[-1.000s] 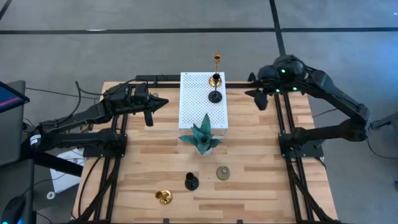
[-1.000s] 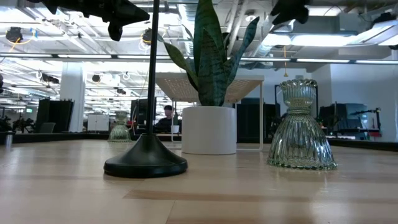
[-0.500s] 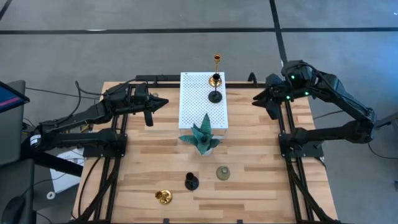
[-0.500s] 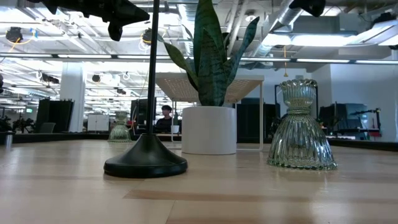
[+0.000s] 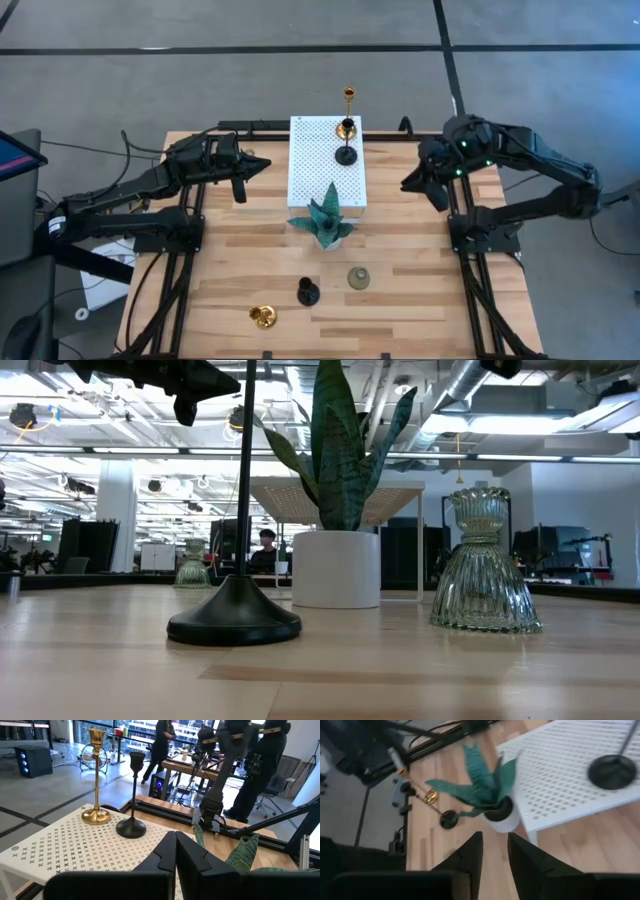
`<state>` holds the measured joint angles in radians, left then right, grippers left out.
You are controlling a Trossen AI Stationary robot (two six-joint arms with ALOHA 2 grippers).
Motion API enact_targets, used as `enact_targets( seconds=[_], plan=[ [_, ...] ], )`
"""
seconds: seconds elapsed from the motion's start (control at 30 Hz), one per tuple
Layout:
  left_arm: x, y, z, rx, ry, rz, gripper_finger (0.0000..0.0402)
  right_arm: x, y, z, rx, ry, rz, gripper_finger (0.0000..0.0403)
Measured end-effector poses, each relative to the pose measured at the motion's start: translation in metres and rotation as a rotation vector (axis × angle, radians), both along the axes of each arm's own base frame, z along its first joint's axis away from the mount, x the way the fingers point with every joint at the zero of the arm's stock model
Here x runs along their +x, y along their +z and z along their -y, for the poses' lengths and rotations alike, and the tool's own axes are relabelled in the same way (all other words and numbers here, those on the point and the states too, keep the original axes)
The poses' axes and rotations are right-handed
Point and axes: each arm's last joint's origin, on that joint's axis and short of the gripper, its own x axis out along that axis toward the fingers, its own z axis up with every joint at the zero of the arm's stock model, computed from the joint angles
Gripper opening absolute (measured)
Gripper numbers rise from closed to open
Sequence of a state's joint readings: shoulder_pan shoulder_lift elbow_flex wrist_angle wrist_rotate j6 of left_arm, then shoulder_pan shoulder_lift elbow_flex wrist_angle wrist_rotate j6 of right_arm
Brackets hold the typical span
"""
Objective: Pick & Place candle stick holders
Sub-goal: Put the bottom transparent candle holder on the shelf
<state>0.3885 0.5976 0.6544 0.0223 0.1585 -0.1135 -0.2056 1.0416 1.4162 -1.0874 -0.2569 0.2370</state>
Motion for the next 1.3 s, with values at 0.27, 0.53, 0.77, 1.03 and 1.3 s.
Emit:
enact_targets(
  seconds=[0.27, 0.53, 0.77, 1.03, 1.3],
  plan=[
    [0.002, -0.001, -0.001, -0.003, -0.001, -0.007, 0.0004, -0.010, 0.003, -0.031, -0.055, 0.095, -0.002, 0.0054],
    [0.004, -0.002, -0.001, -0.014, -0.003, -0.016, 0.0004, -0.021, 0.005, -0.055, -0.090, 0.113, 0.010, 0.0038],
    [0.004, -0.002, -0.001, -0.014, -0.003, -0.017, 0.0004, -0.026, 0.005, -0.074, -0.094, 0.091, 0.019, 0.0019],
    [0.004, -0.002, -0.001, -0.014, -0.003, -0.017, 0.0004, -0.024, 0.001, -0.095, -0.125, 0.007, 0.031, 0.0006],
    [0.004, -0.002, -0.001, -0.014, -0.003, -0.017, 0.0004, -0.002, -0.018, -0.121, -0.168, -0.006, -0.079, 0.0005]
  ],
)
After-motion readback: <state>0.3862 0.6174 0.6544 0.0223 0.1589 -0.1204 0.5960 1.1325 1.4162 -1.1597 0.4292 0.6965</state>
